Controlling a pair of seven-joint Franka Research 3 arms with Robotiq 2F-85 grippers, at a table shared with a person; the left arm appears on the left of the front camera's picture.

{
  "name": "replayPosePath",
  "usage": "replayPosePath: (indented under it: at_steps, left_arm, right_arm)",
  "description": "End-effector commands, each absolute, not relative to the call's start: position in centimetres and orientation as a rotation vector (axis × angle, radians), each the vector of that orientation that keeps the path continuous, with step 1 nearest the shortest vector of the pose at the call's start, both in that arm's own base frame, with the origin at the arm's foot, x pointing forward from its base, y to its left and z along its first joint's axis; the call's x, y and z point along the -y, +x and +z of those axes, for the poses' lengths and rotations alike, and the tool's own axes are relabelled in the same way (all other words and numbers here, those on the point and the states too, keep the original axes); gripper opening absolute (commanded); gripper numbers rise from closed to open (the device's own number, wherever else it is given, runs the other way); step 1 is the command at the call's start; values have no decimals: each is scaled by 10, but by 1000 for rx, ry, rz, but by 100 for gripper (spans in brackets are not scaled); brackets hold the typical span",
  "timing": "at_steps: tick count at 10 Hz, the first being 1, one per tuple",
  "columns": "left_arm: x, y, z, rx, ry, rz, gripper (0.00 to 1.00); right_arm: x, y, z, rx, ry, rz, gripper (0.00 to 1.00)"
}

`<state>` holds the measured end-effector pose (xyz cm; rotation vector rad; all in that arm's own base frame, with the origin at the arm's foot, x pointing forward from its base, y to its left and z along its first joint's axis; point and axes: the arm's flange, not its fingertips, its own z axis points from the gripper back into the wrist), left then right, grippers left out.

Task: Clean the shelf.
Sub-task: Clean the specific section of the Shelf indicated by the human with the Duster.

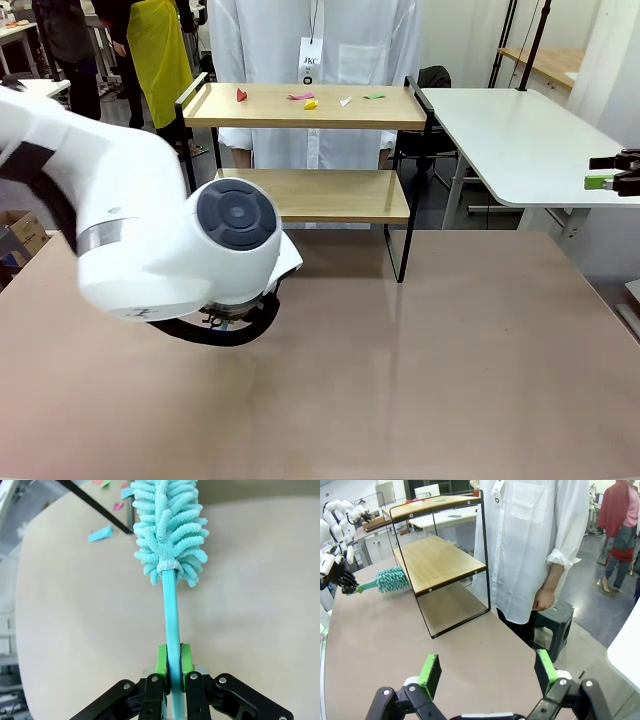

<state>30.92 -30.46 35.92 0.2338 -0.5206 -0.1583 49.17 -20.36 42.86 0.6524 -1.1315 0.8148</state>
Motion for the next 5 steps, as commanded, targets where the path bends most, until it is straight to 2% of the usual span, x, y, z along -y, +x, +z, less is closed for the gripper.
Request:
replayPosePath:
  at_steps: [1, 5]
  left_arm:
    - [271, 303, 368, 546, 154, -246, 13]
    - [242, 299, 382, 546, -78, -438, 13]
  right_arm:
    - [202, 492, 431, 1135, 649, 819, 100]
    - [202, 492, 431, 1135, 649, 819, 100]
